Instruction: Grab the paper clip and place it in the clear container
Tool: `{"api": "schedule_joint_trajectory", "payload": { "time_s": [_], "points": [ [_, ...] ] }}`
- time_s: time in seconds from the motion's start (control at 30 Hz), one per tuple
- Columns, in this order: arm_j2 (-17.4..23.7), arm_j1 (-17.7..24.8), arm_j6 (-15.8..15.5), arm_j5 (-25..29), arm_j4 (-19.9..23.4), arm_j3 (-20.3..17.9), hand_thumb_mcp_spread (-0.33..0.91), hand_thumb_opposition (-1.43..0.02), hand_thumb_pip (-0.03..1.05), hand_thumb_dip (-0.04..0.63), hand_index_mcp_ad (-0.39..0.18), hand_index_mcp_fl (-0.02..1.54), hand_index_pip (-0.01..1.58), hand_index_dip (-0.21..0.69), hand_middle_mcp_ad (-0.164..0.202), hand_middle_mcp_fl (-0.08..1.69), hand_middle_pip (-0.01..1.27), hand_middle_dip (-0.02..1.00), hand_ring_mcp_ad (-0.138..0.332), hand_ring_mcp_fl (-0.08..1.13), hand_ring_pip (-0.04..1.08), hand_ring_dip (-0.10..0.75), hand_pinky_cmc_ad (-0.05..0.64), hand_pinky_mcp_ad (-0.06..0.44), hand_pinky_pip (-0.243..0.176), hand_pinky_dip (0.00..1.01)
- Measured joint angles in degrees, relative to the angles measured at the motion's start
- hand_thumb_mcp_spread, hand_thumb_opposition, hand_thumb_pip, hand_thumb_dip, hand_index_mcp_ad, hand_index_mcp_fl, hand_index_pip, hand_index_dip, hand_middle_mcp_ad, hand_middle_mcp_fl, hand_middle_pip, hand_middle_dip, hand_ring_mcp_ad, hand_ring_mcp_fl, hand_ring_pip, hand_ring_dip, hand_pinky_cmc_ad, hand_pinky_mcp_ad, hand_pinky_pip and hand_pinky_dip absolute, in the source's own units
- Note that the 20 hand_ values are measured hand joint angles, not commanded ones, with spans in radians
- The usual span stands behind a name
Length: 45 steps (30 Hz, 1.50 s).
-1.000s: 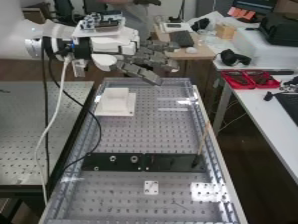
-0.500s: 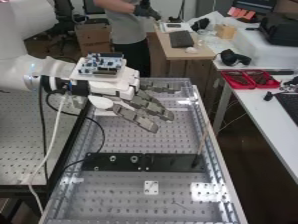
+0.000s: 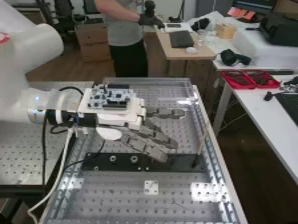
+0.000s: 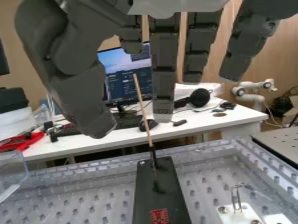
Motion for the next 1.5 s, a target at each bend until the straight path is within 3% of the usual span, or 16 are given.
{"api": "schedule_joint_trajectory", "payload": {
  "time_s": [0.5, 0.57, 1.37, 1.5],
  "points": [
    [-6.9, -5.8, -3.4, -8.8, 1.6, 5.5, 0.48, -0.83, 0.72, 0.298, -0.075, 0.04, 0.11, -0.182, 0.08, 0.68, 0.15, 0.49, 0.087, 0.35, 0.1, 0.239, 0.347, 0.298, 0.051, 0.2],
    [-7.6, -6.3, -3.6, -9.3, 1.8, 6.0, 0.48, -0.84, 0.72, 0.298, -0.079, 0.04, 0.11, -0.182, 0.079, 0.69, 0.18, 0.49, 0.086, 0.35, 0.1, 0.243, 0.347, 0.278, 0.051, 0.2],
    [-12.7, -8.8, -5.0, -12.6, 3.7, 9.7, 0.54, -0.83, 0.69, 0.297, -0.12, 0.06, 0.11, -0.182, 0.073, 0.68, 0.4, 0.53, 0.066, 0.41, 0.1, 0.354, 0.365, 0.262, 0.051, 0.19],
    [-12.8, -8.8, -4.8, -12.6, 4.4, 9.6, 0.61, -0.9, 0.68, 0.297, -0.117, 0.06, 0.11, -0.182, -0.002, 0.84, 0.57, 0.57, 0.072, 0.43, 0.1, 0.354, 0.367, 0.262, 0.049, 0.19]
  ]
}}
